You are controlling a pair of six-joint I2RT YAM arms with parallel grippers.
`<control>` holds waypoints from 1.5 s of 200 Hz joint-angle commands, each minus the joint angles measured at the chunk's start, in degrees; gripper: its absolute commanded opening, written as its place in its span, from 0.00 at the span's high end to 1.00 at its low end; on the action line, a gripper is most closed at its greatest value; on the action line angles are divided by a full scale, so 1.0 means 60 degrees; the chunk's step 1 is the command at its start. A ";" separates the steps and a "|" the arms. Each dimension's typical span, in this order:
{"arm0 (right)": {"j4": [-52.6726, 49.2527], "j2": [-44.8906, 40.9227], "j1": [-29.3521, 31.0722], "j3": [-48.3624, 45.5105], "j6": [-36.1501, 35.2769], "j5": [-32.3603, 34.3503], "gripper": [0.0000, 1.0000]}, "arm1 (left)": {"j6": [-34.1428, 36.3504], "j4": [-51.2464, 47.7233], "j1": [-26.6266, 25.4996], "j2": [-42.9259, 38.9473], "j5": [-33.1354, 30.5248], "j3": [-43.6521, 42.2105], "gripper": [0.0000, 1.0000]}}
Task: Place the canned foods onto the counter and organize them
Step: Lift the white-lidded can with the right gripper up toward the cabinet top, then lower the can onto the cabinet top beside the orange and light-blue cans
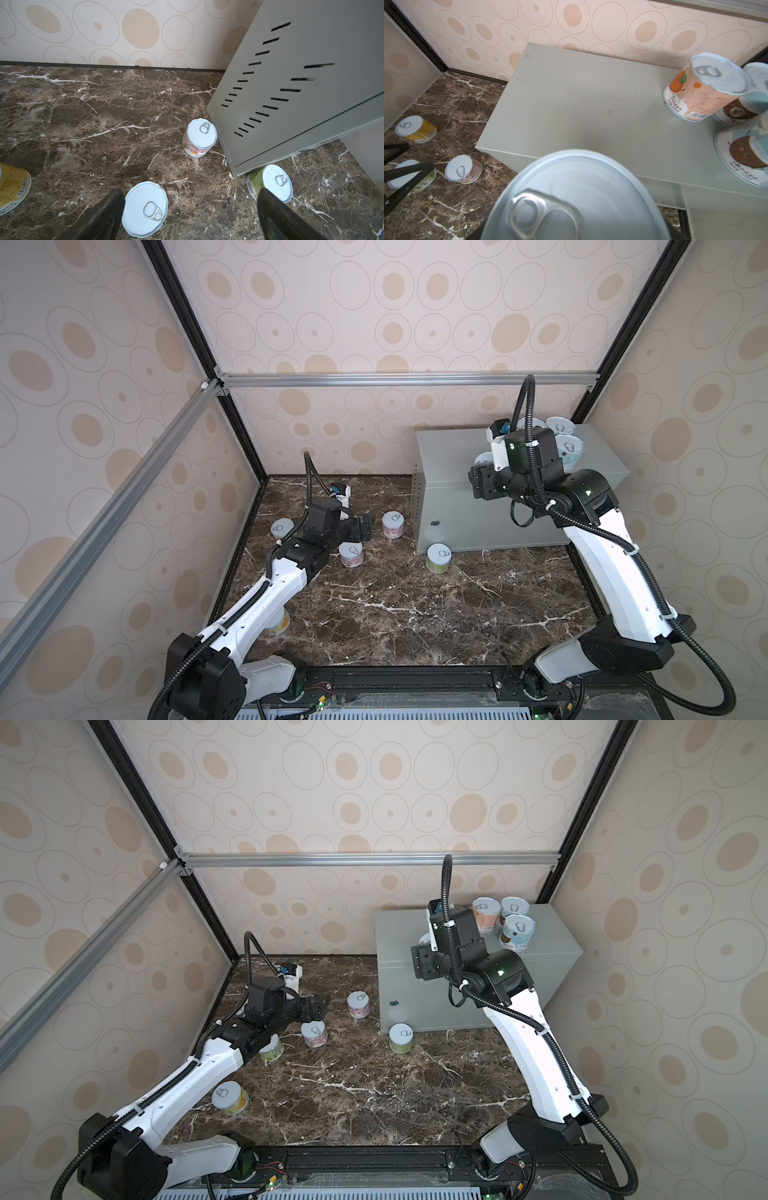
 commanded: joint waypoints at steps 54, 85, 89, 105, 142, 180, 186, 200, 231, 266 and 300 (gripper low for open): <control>-0.0202 0.0473 -0.1969 0.1198 0.0327 -0.1156 0.54 | 0.0090 0.0303 -0.0063 -0.0286 0.0240 -0.0098 0.01; -0.0075 0.0684 -0.3025 0.1295 0.0510 -0.1765 0.55 | 0.0038 0.0354 -0.0066 -0.0070 0.0375 -0.0128 0.01; -0.0082 0.0743 -0.3155 0.1351 0.0535 -0.1881 0.55 | 0.0033 0.0358 -0.0079 -0.0044 0.0375 -0.0128 0.01; -0.0100 0.0964 -0.3602 0.1592 0.0655 -0.2298 0.56 | 0.0032 0.0358 -0.0105 0.0100 0.0357 -0.0122 0.01; -0.0009 0.1416 -0.4159 0.1879 0.0703 -0.2751 0.57 | 0.0079 0.0290 -0.0107 0.0427 0.0243 -0.0077 0.01; -0.0227 0.2067 -0.4405 0.2826 0.0591 -0.2709 0.57 | 0.0089 0.0287 -0.0102 0.0619 0.0197 -0.0061 0.01; -0.0258 0.2169 -0.4420 0.2954 0.0587 -0.2743 0.57 | 0.0097 0.0283 -0.0102 0.0663 0.0185 -0.0061 0.01; -0.0287 0.2352 -0.4467 0.3140 0.0579 -0.2746 0.57 | 0.0097 0.0260 -0.0107 0.0747 0.0177 -0.0028 0.01; -0.0466 0.2747 -0.4491 0.3501 0.0465 -0.2608 0.57 | 0.0096 0.0284 -0.0105 0.0847 0.0221 0.0017 0.01; -0.0459 0.2924 -0.4500 0.3473 0.0259 -0.2570 0.57 | 0.0126 0.0268 -0.0107 0.0895 0.0213 0.0018 0.01; -0.0353 0.3119 -0.4501 0.3474 0.0065 -0.2787 0.52 | 0.0084 0.0297 -0.0102 0.0924 0.0322 0.0007 0.01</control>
